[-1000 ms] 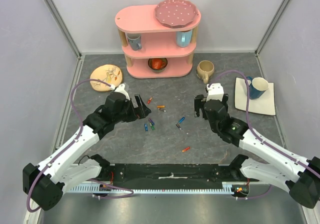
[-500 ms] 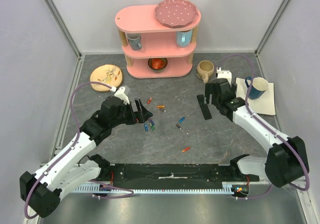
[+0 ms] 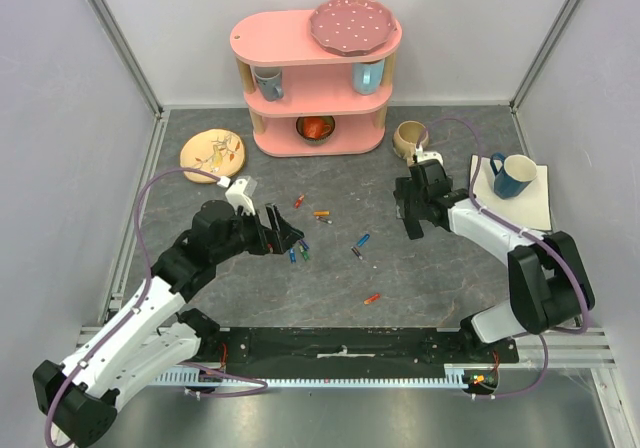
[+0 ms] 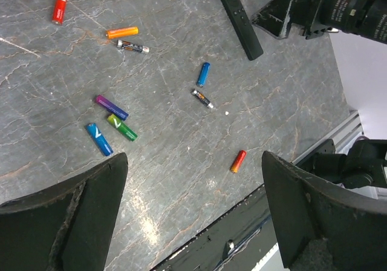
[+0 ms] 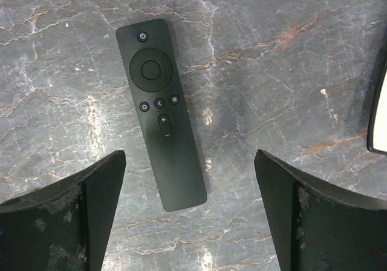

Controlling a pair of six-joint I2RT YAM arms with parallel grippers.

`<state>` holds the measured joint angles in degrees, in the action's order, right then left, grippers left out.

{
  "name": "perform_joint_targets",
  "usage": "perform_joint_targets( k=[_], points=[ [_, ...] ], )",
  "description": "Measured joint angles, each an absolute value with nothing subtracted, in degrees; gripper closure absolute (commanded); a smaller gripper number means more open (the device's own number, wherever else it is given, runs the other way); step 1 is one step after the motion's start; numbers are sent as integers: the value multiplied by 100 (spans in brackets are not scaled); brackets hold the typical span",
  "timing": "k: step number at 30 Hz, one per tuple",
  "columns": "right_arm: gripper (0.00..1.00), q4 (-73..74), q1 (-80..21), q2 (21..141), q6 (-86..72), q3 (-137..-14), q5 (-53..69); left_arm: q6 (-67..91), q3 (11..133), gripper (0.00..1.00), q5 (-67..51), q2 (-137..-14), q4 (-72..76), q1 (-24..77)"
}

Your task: Load the batteries into the remote control

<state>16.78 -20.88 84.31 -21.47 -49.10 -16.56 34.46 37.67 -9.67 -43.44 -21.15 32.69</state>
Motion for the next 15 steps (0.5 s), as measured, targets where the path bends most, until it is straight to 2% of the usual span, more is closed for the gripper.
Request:
perform_joint_targets(
  k=[15],
  points=[
    [16, 1358, -2086, 9264, -1894, -4910, -1393, 3444, 3656, 5, -1267, -4386, -2038, 3269]
  ],
)
